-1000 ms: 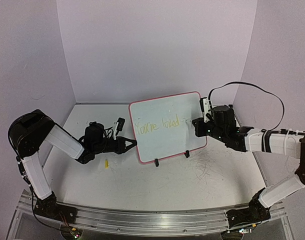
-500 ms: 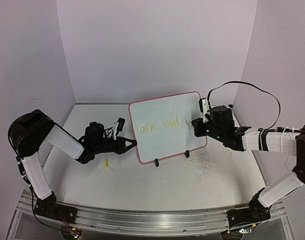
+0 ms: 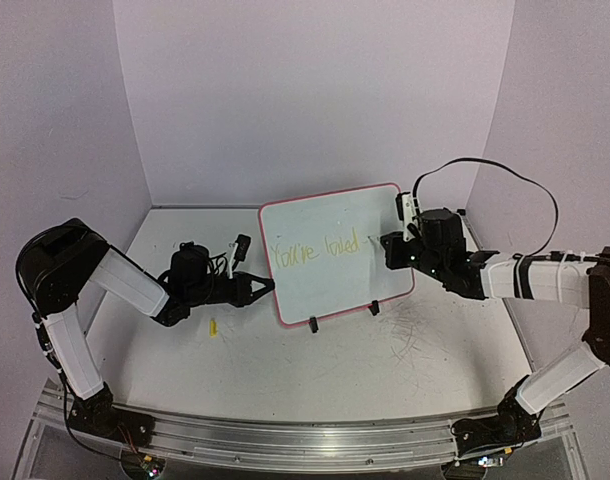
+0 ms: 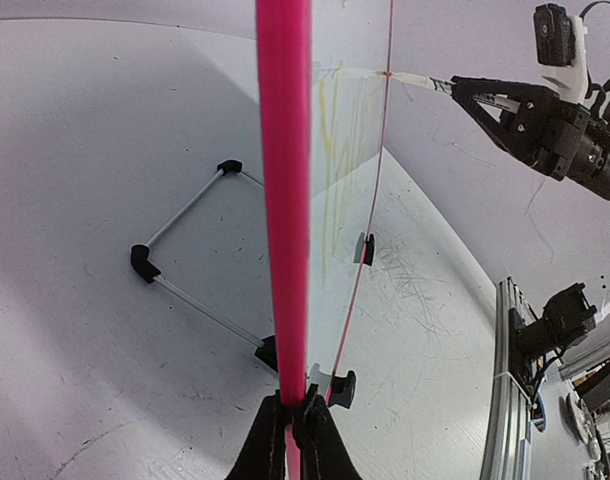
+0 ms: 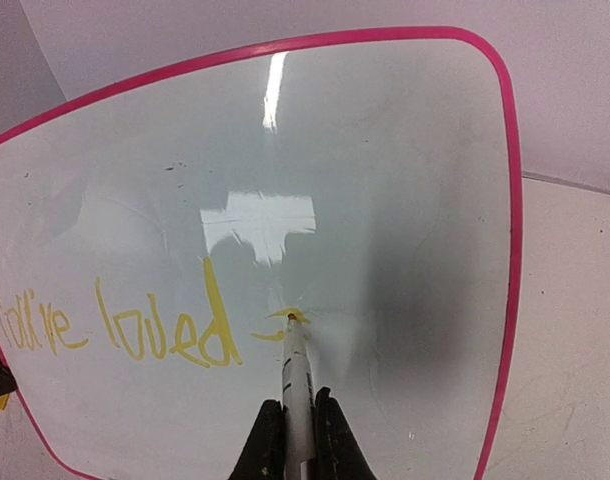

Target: Write a sentence on the whiteboard

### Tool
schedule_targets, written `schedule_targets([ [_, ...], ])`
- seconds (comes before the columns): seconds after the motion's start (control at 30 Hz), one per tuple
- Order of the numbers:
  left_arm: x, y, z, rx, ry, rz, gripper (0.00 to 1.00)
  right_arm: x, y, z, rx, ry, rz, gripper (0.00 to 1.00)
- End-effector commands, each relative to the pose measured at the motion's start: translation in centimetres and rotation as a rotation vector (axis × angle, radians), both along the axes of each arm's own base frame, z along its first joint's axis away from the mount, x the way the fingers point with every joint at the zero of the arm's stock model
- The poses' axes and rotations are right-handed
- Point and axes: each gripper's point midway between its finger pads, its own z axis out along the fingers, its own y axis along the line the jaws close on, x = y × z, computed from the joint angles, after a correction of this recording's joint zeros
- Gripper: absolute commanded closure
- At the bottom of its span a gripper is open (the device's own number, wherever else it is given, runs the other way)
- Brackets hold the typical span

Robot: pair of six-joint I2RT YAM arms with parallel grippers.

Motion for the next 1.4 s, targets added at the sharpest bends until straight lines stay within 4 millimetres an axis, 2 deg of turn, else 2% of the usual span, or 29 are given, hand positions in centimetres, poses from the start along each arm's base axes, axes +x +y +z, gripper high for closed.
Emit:
schedule_targets([
  [0.0,-0.4,-0.2,-1.3,0.054,0.041,-0.008,1.0,0.8,0.7,1.5,0.03,-0.038,0.013,1.0],
  [0.67,-0.5,-0.2,-1.2,0.06,0.037,-0.007,1.0,-1.0,0.9,-0.6,-0.002,0.041,0.044,1.0],
  [1.0,-0.8,0.1,-1.2,0.064,0.038,-0.003,1.0,-1.3,-0.7,-1.6,-0.036,0.073,-0.026,1.0],
  [1.2,-0.8,0.1,-1.2,0.063,0.038,-0.004,1.0,-1.2,-1.4,-1.4,-0.042,0.06,-0.058,1.0],
  [1.37,-0.8,0.1,-1.2,0.065,0.04,-0.005,1.0,-0.3,-0.7,-0.1,-0.014,0.018,-0.056,1.0],
])
